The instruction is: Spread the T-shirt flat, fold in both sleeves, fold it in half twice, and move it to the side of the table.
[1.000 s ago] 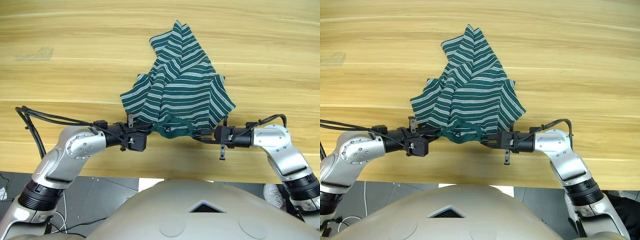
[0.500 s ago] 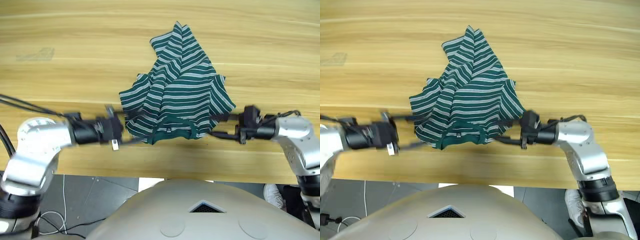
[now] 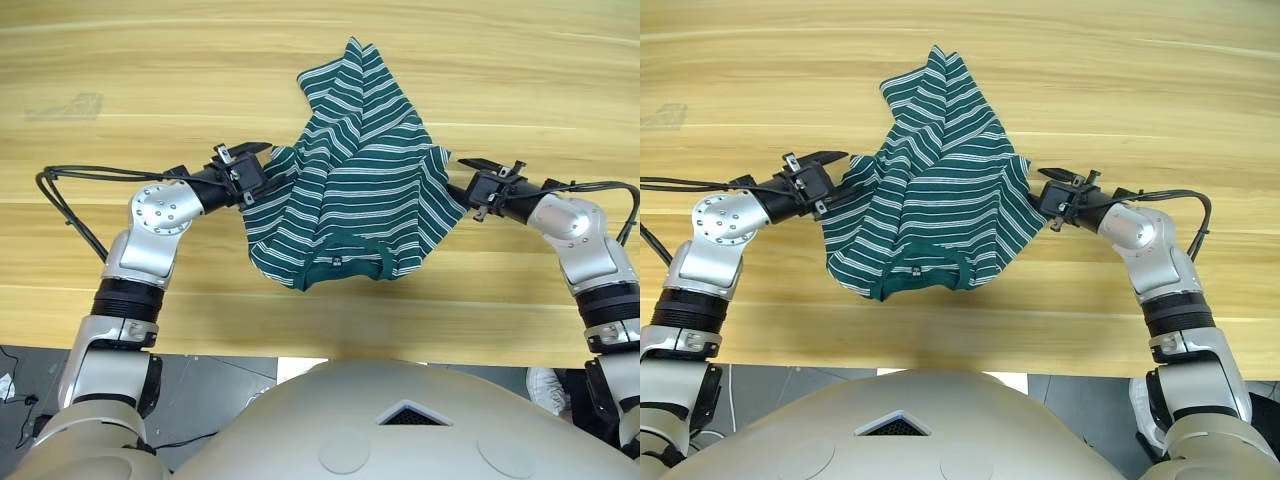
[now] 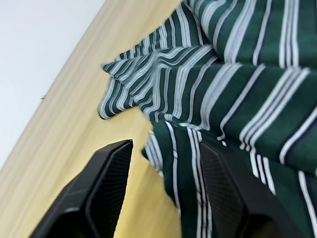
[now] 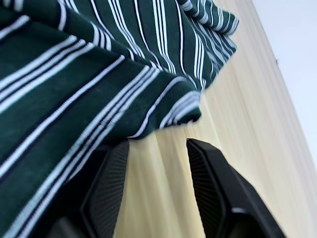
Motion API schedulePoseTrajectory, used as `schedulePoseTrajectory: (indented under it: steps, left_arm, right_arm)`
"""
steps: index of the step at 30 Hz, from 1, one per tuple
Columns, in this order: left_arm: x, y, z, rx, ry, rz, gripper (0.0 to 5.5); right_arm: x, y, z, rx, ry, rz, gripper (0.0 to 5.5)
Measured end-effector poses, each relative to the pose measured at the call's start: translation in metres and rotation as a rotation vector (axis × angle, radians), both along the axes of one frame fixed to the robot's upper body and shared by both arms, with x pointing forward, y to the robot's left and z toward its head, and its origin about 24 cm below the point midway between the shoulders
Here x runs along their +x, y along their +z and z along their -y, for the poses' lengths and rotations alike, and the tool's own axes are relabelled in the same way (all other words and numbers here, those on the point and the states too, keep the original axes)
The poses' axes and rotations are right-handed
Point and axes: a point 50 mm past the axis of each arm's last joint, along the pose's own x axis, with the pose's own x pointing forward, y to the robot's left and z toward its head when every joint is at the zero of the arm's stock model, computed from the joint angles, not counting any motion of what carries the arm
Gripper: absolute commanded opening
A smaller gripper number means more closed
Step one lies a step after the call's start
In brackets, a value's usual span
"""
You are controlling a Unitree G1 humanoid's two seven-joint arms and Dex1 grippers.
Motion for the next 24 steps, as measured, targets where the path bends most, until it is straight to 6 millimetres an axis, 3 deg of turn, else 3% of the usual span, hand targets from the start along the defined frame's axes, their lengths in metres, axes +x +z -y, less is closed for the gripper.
schedulePoseTrajectory:
  steps: [4, 9, 15, 21, 24]
  left_arm:
    - [-0.002, -0.012, -0.004, 0.009, 0.011, -0.016, 2.50]
    - [-0.002, -0.013, -0.019, 0.019, 0.055, 0.004, 2.50]
    - [-0.022, -0.014, -0.041, 0.038, 0.094, 0.019, 2.50]
    - [-0.032, -0.012, -0.044, 0.049, 0.097, 0.023, 2.50]
    - [-0.032, -0.011, -0.043, 0.058, 0.090, 0.025, 2.50]
  right_arm:
    - [0.004, -0.002, 0.005, -0.011, -0.012, 0.016, 2.15]
    - [0.005, -0.002, 0.013, -0.018, -0.034, 0.024, 2.15]
    - [-0.007, 0.006, 0.037, -0.052, -0.070, 0.007, 2.15]
    - [-0.012, 0.034, 0.003, 0.014, 0.094, 0.043, 2.15]
    - [-0.019, 0.035, -0.014, 0.025, 0.168, 0.026, 2.15]
